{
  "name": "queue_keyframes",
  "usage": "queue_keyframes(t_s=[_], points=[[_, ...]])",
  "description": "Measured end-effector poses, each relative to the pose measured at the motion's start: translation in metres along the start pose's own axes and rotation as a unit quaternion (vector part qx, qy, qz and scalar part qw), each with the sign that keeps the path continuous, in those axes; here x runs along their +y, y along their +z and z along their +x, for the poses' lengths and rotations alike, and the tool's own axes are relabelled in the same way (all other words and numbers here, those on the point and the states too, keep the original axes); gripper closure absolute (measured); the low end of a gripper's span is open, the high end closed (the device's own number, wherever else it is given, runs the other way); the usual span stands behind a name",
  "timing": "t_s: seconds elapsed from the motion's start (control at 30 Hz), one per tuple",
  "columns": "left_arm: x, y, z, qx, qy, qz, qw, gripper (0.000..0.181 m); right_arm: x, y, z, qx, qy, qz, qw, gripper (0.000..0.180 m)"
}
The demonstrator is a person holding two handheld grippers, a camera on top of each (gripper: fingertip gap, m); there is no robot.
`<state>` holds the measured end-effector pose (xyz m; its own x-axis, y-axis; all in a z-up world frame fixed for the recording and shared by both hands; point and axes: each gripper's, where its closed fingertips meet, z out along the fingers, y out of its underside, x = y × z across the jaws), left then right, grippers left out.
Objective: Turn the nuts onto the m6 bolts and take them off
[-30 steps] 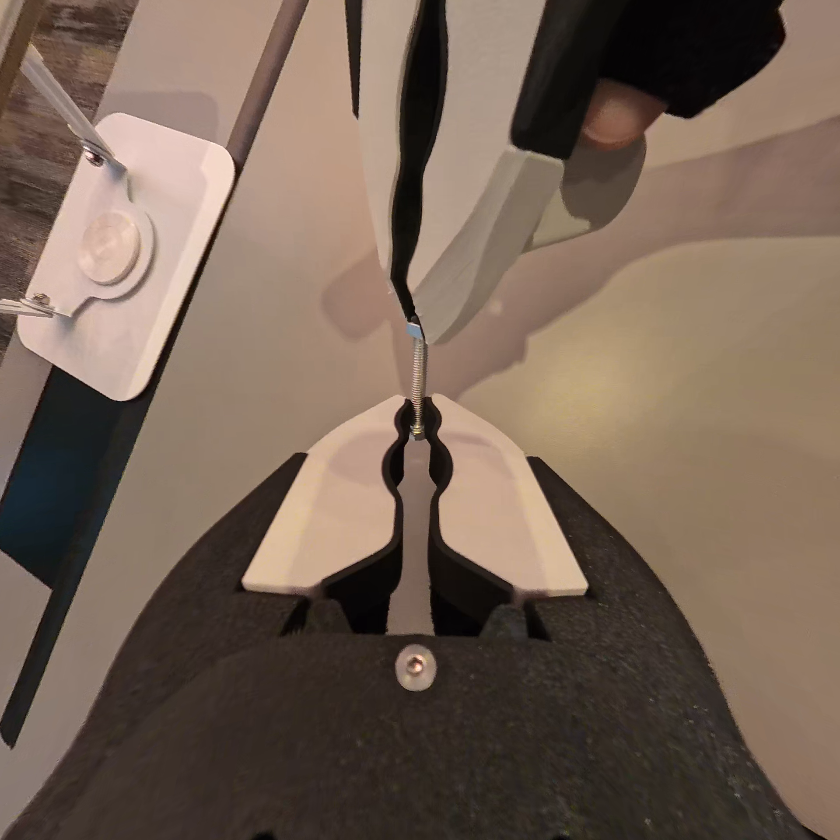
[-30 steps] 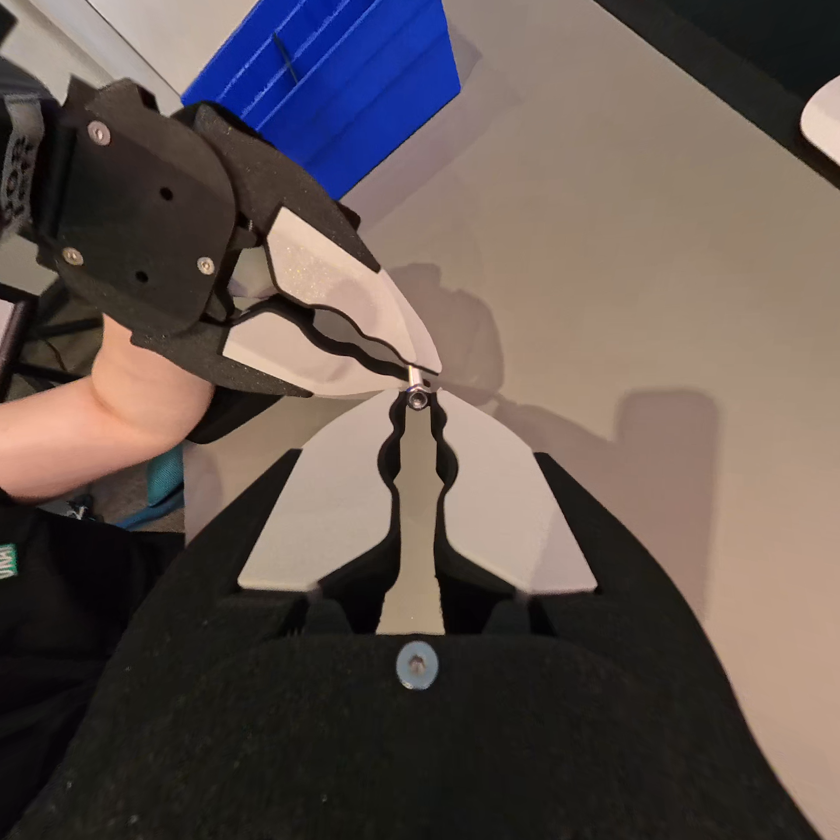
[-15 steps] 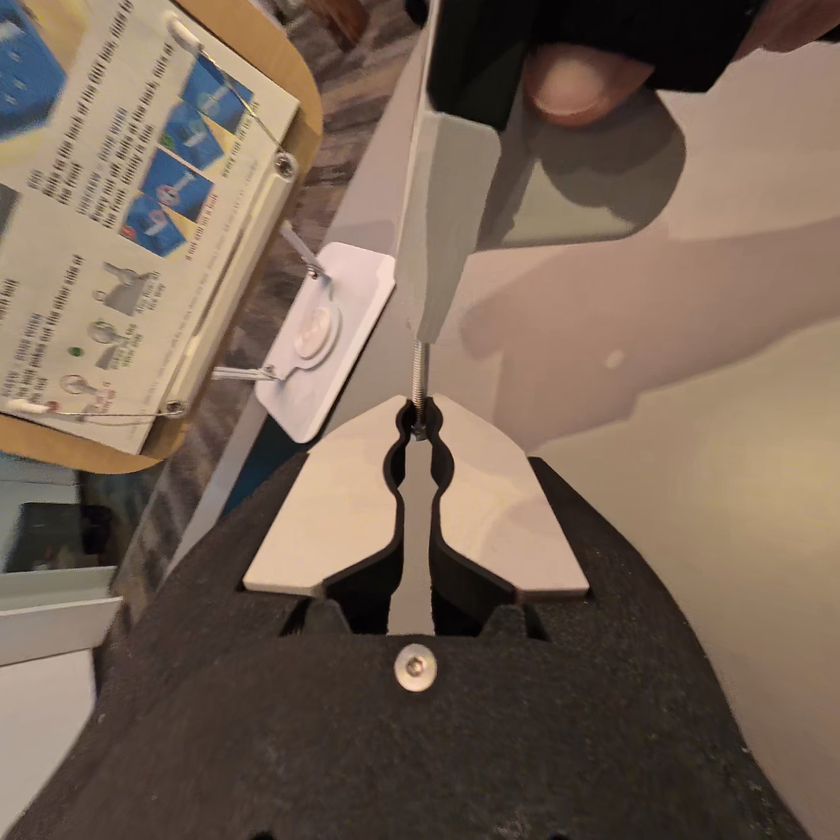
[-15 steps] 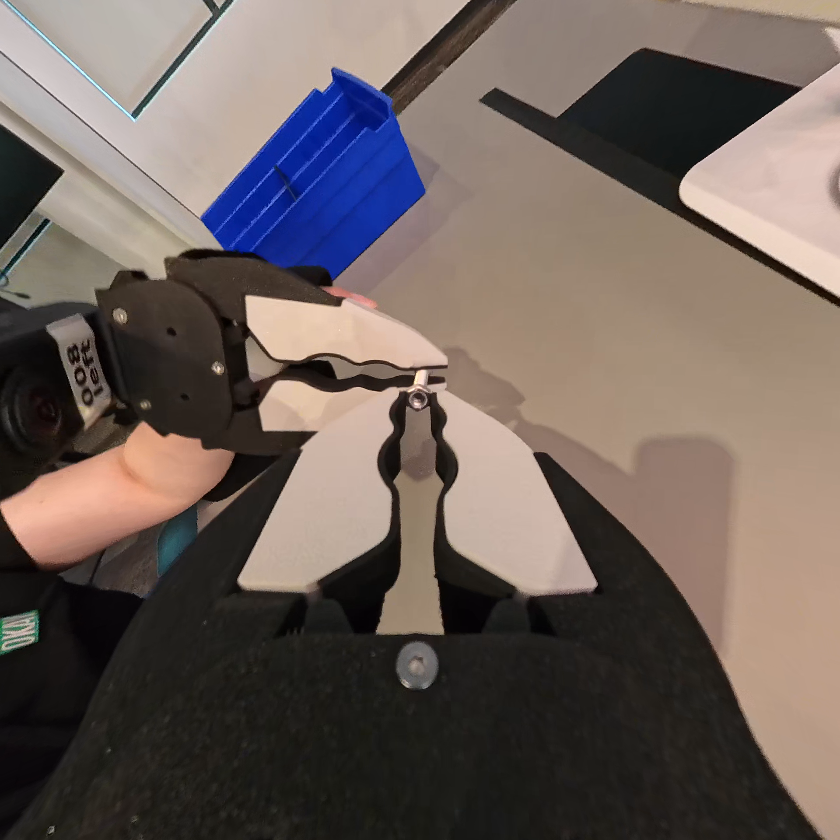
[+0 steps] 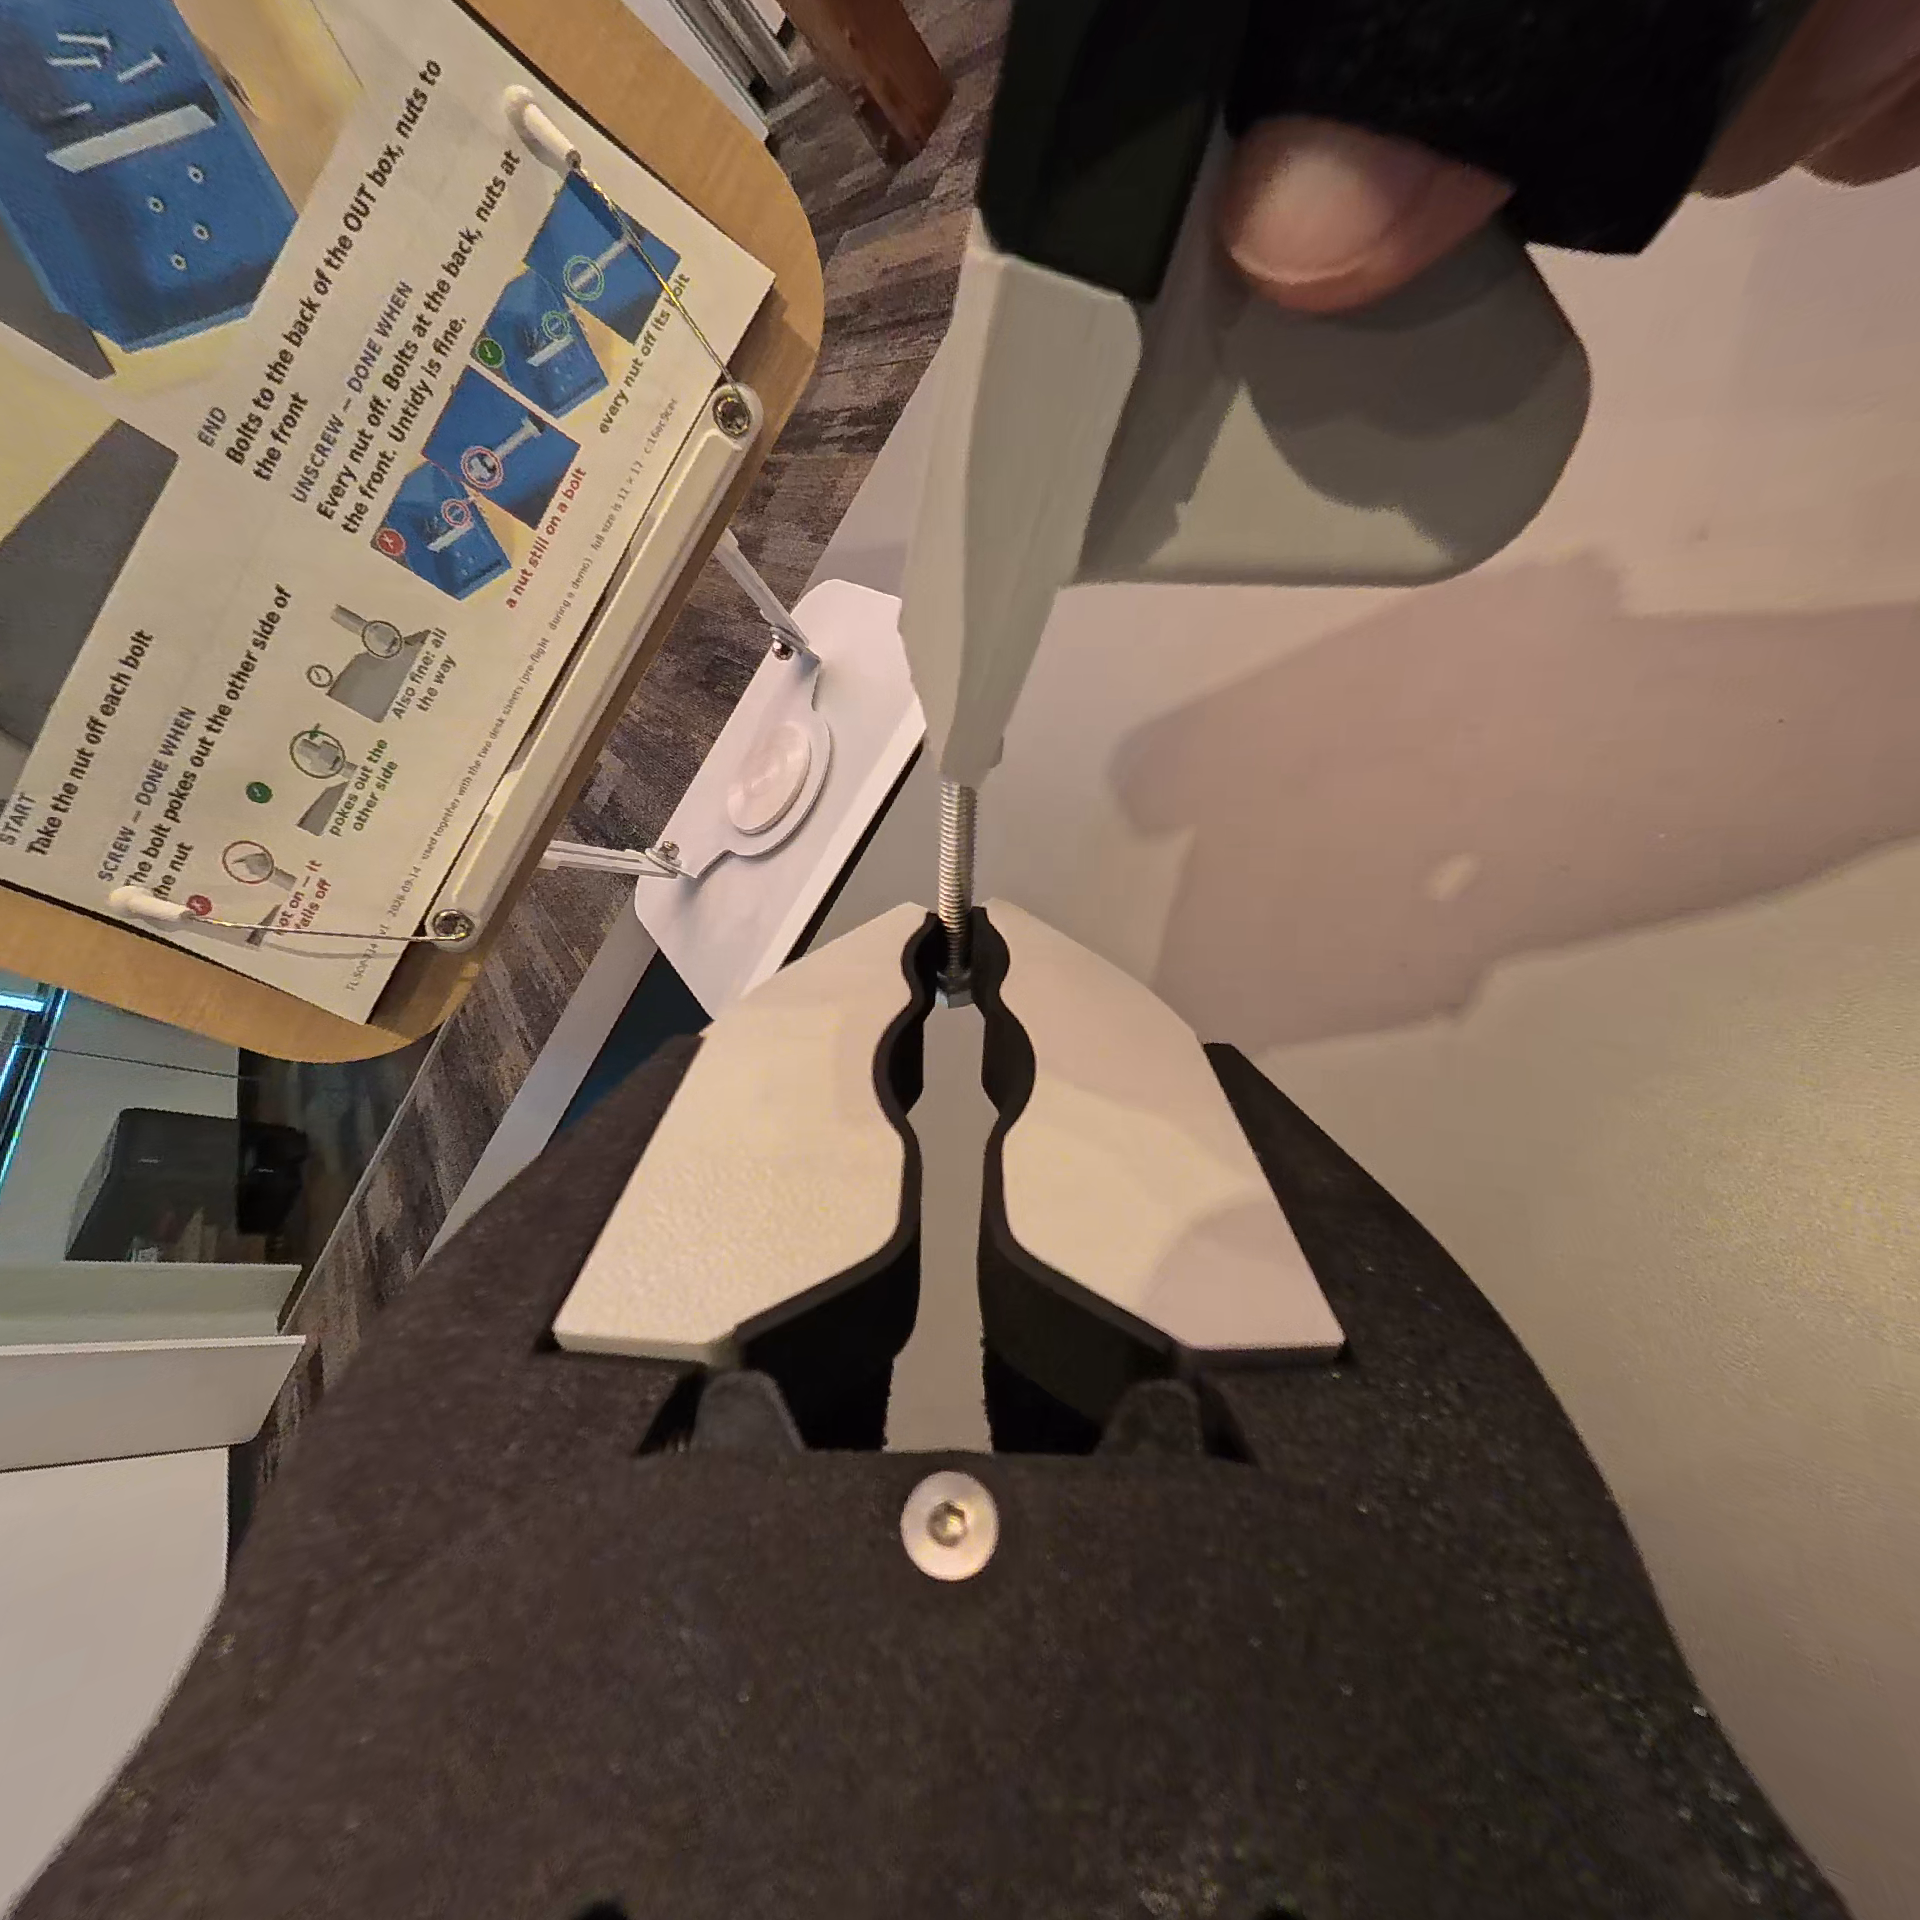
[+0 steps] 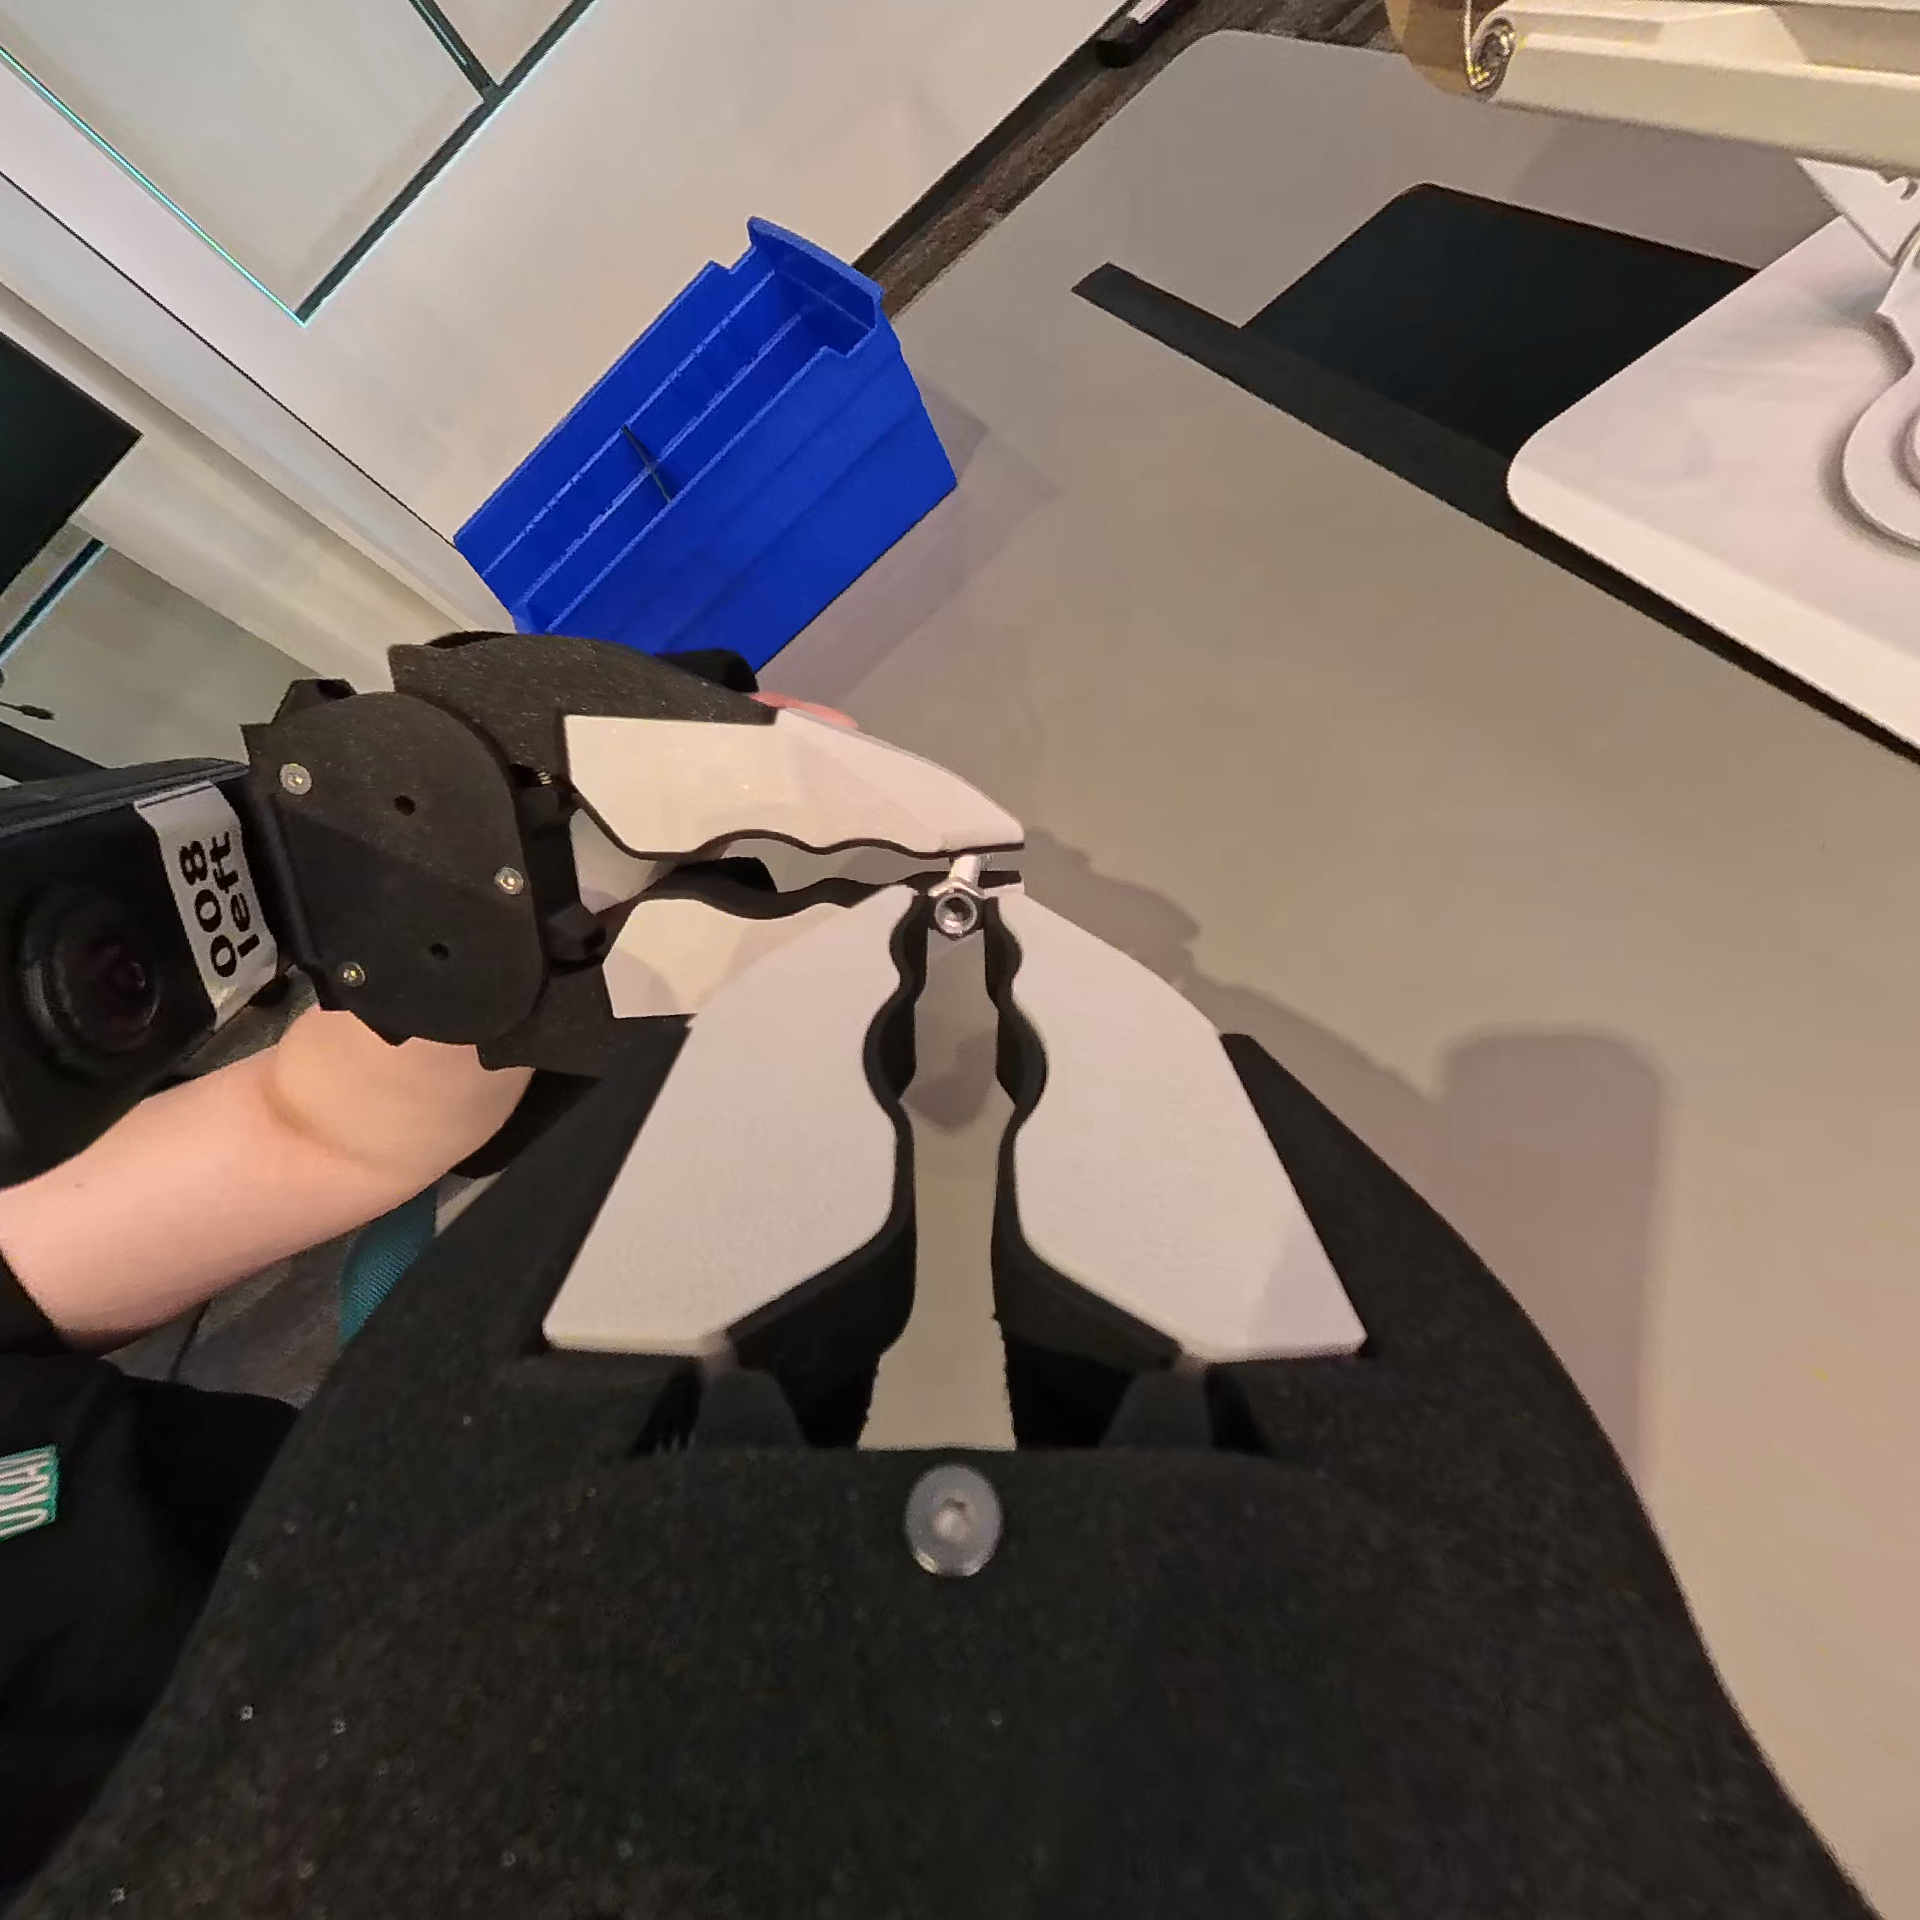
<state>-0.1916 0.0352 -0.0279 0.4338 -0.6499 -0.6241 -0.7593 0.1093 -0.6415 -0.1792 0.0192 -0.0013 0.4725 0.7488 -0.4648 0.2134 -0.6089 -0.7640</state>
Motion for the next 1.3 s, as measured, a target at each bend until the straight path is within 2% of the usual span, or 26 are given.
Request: queue_keyframes(t_s=[0.27,0.47,0.53,0.6,0.73,0.83,0.97,1.13,1.3], points=[[0.0,-0.002,-0.001,0.007,-0.009,0.0,1.0,0.176,0.0,0.002,-0.001,0.01,-0.017,-0.004,1.0,0.168],[0.002,-0.005,-0.003,0.024,-0.024,0.002,0.999,0.176,-0.001,0.0,0.0,0.027,-0.046,-0.006,0.999,0.155],[0.003,-0.007,0.001,0.059,-0.042,0.006,0.997,0.176,-0.004,-0.005,-0.006,0.019,-0.084,-0.003,0.996,0.149],[0.003,-0.012,0.016,0.136,-0.06,0.014,0.989,0.176,-0.005,-0.014,-0.018,0.002,-0.163,-0.005,0.987,0.148],[0.0,-0.029,0.04,0.272,-0.092,0.046,0.957,0.176,0.02,-0.028,-0.042,-0.04,-0.347,-0.044,0.936,0.151],[-0.004,-0.049,0.056,0.363,-0.094,0.077,0.924,0.176,0.036,-0.031,-0.054,-0.053,-0.438,-0.059,0.896,0.152],[-0.006,-0.068,0.063,0.42,-0.099,0.095,0.897,0.176,0.038,-0.027,-0.069,-0.073,-0.465,-0.052,0.881,0.154],[-0.007,-0.074,0.067,0.436,-0.088,0.097,0.89,0.176,0.043,-0.021,-0.073,-0.079,-0.482,-0.061,0.871,0.163],[-0.008,-0.082,0.076,0.461,-0.078,0.096,0.879,0.176,0.046,-0.02,-0.078,-0.087,-0.492,-0.063,0.864,0.164]])
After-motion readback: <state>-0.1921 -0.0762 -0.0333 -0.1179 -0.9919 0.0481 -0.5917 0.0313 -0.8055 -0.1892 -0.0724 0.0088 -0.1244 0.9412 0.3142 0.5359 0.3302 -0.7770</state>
